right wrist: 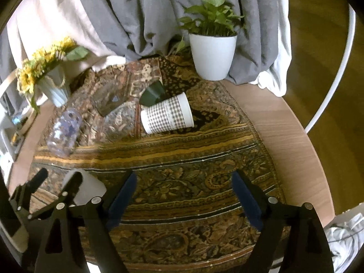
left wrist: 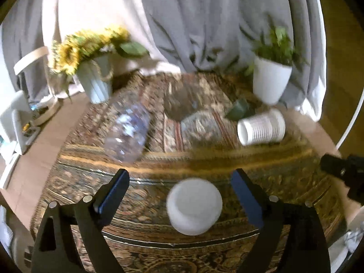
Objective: Flip cup upside down
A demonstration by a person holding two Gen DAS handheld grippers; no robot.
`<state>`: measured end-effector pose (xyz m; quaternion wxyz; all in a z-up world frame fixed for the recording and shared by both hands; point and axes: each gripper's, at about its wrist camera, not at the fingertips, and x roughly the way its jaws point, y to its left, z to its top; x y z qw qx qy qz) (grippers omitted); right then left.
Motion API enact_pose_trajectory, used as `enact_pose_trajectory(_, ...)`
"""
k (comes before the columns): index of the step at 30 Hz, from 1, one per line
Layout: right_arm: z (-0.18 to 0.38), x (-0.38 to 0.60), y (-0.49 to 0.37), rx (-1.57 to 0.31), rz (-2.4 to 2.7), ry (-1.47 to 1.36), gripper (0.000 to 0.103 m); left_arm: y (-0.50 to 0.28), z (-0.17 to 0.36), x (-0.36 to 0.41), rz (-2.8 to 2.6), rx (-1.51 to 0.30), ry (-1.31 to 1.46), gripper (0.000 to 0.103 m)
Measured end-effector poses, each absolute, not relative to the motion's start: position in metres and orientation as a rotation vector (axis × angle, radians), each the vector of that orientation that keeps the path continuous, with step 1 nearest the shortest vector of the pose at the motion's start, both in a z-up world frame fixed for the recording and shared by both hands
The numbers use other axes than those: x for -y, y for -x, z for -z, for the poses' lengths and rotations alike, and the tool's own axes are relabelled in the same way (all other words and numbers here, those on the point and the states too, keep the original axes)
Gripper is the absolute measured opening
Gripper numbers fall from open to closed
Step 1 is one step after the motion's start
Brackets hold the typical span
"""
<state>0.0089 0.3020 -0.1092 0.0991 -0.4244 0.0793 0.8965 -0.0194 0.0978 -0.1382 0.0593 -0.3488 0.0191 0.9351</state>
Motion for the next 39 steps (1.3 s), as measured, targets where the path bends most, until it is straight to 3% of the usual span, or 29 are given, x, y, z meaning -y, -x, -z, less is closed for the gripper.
enact_pose_trajectory(3, 0.094, -0.296, -0.016, -0.271, -2.685, 1.208, 0.089, 0.009, 0.113, -0.082, -2.887, -0.014, 1.003, 0.103)
enact_pose_trajectory(15, 0.031, -0.247, -0.035, -0.318, -2.859, 0.963, 0.093, -0.014, 0.037, -0.024, -3.051, 0.071, 0.872, 0.103)
enact_pose_trajectory(39, -0.003, -0.201, -0.063, -0.245, -2.892, 0.767, 0.093, -0.036, 0.000, 0.010, -3.116, -0.025, 0.706, 0.103)
